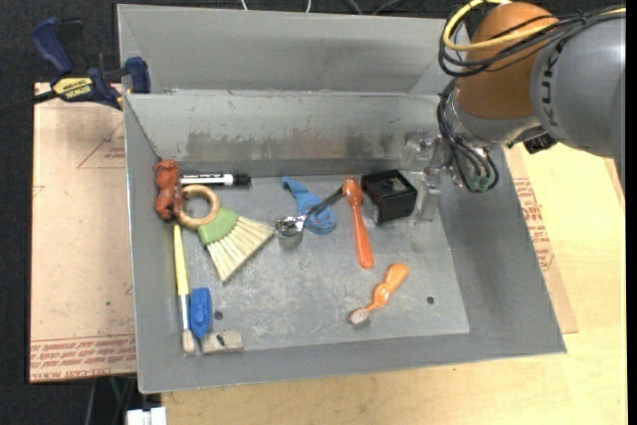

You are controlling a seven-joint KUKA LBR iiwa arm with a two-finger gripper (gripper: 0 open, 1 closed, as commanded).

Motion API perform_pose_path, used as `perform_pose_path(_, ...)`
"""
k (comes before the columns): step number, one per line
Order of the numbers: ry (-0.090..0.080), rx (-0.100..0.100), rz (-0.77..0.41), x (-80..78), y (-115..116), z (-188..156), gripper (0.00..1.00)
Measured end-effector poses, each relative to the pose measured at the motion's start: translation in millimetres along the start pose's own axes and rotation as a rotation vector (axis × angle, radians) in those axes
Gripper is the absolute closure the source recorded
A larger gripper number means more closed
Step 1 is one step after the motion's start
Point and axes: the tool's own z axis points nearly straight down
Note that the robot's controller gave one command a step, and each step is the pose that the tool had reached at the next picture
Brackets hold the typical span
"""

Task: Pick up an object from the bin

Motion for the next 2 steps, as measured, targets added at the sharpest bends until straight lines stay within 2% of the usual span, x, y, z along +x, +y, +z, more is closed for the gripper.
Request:
perform_pose_path(1,-0.002,-0.002,0.304,5.2,21,13,0.00)
perform_pose_path(2,-0.013,-0.001,0.228,6.3,22,49,0.00)
